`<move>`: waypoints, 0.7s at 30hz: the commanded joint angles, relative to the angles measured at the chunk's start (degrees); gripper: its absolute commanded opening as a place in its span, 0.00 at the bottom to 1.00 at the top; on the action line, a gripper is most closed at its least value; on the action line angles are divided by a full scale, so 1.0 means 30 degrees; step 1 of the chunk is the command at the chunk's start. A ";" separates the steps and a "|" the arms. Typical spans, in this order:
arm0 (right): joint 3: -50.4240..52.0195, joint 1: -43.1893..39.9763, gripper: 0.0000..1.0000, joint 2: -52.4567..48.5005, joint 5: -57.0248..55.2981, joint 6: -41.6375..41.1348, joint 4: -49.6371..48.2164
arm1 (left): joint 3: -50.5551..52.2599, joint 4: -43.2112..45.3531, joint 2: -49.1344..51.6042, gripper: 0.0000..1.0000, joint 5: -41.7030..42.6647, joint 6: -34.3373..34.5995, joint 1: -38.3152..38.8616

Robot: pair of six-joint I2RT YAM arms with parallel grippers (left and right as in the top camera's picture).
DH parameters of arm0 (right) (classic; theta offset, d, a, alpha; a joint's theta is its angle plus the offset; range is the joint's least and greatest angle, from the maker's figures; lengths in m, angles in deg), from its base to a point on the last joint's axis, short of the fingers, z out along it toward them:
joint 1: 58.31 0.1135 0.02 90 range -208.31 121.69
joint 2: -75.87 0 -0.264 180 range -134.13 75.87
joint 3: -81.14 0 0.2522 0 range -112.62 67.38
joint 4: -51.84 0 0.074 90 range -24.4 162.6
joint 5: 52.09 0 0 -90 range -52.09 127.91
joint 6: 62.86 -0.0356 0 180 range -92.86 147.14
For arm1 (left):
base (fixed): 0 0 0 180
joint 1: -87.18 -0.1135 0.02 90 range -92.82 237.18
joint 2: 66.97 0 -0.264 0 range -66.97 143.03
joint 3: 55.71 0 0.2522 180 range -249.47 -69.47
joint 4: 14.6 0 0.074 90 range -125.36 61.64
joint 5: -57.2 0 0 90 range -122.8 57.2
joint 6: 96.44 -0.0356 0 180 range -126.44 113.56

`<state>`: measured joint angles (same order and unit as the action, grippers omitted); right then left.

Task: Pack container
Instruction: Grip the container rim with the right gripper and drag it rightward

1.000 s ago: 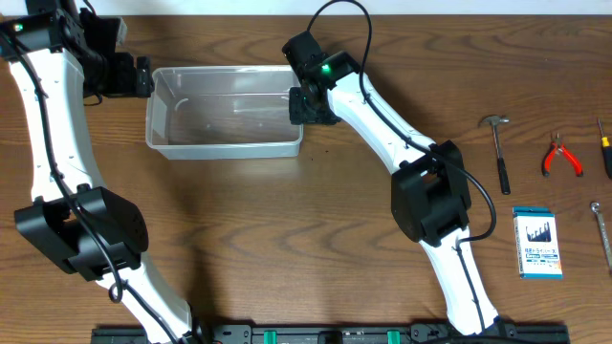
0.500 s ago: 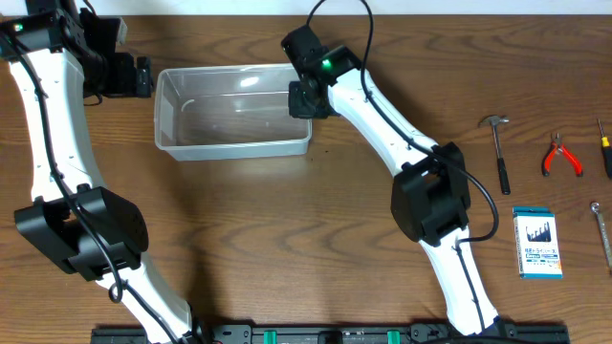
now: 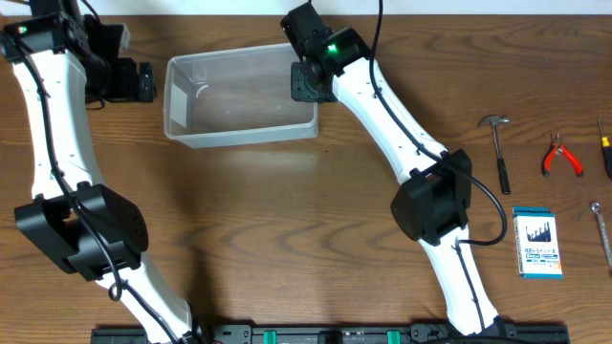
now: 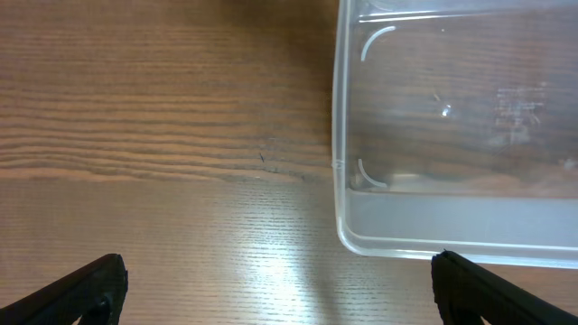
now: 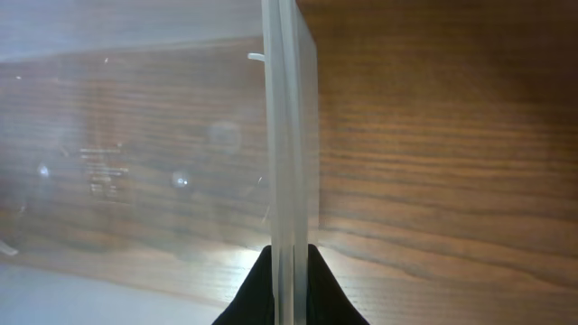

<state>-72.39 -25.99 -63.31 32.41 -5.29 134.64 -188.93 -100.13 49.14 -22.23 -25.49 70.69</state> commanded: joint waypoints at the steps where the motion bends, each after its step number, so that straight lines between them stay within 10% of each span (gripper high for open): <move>1: -0.0525 -0.0379 0.01 0.0066 -0.0182 -0.0036 0.0342 | 0.0138 -0.0051 0.0233 0.98 0.0240 0.0306 -0.0066; 21: -0.0517 -0.3577 0.01 0.2295 -0.0087 0.4743 0.9435 | 0.0138 -0.0058 0.0233 0.98 0.0248 0.0299 -0.0066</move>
<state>-72.48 -36.64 -60.27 32.28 4.07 161.26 -188.91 -100.11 49.14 -22.23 -25.49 70.69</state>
